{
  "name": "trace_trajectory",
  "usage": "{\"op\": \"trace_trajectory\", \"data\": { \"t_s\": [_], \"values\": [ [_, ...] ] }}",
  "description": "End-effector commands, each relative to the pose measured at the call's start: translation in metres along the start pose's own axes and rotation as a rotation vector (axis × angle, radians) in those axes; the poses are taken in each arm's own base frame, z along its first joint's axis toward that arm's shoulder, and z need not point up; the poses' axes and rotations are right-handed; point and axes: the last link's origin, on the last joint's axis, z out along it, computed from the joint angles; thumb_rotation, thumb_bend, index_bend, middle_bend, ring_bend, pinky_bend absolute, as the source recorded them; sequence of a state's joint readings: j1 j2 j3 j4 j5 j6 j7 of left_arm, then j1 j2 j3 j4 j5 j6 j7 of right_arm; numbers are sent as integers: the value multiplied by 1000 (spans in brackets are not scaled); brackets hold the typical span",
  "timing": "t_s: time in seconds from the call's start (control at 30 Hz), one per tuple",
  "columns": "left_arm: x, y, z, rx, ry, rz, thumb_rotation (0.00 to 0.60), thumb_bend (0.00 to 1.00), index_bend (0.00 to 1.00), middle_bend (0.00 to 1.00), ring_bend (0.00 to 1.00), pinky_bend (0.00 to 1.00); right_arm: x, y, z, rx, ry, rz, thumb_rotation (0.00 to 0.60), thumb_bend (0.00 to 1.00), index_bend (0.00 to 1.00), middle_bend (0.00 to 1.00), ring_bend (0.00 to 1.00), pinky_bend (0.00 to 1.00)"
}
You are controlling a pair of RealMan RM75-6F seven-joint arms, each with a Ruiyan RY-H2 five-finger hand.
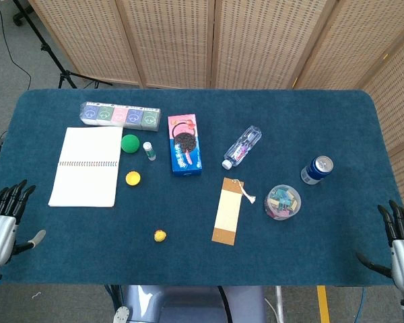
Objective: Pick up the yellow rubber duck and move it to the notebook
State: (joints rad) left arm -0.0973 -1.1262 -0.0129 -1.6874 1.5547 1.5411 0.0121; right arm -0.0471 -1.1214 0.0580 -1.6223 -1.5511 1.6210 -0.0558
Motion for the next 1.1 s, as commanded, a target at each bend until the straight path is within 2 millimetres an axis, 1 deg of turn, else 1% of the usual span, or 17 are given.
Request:
{"op": "trace_trajectory", "data": {
  "t_s": [0.03,0.7,1.0,1.1],
  "values": [
    [0,0,0,1,2,0,600,201,79,0,0,0,0,0,0,2,-2,-2,600,0,31,0,0,0],
    [-2,0,2,-4,-13,2,600,201,79,0,0,0,0,-1,0,0,1,-2,600,0,31,0,0,0],
    [-6,5,2,-12,-28,5,600,201,79,0,0,0,1,0,-2,3,5,2,600,0,31,0,0,0],
    [-10,10,8,-27,-48,1,600,201,79,0,0,0,1,0,-2,3,5,3,600,0,31,0,0,0]
  ]
}}
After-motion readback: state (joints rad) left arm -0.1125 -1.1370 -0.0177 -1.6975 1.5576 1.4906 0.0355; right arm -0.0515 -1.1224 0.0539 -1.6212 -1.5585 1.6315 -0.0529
